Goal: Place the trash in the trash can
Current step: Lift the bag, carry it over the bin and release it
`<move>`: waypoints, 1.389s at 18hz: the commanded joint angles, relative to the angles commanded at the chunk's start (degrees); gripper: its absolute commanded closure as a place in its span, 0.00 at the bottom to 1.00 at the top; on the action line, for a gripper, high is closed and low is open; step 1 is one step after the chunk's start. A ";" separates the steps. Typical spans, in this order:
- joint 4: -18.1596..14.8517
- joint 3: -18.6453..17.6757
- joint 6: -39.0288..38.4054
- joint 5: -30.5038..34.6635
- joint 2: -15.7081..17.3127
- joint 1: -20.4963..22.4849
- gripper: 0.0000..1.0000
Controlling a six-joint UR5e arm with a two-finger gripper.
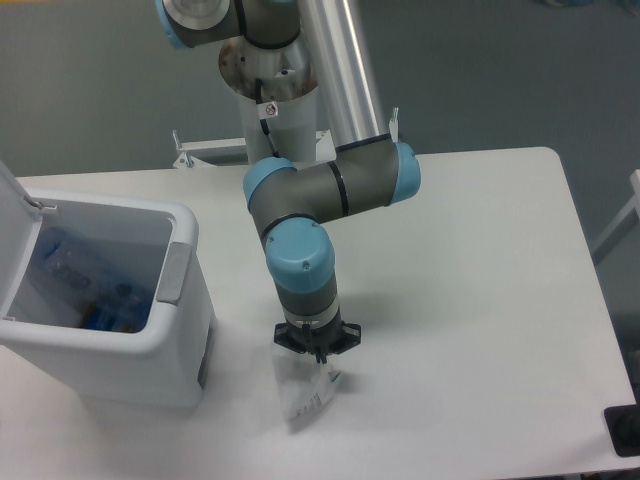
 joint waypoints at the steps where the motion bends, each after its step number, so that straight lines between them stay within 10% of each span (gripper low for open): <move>1: 0.00 0.96 -0.26 -1.40 0.35 0.17 1.00; 15: -0.17 12.30 -5.18 -22.76 8.87 8.00 1.00; 25: -0.18 8.89 -6.07 -28.66 22.05 -0.08 1.00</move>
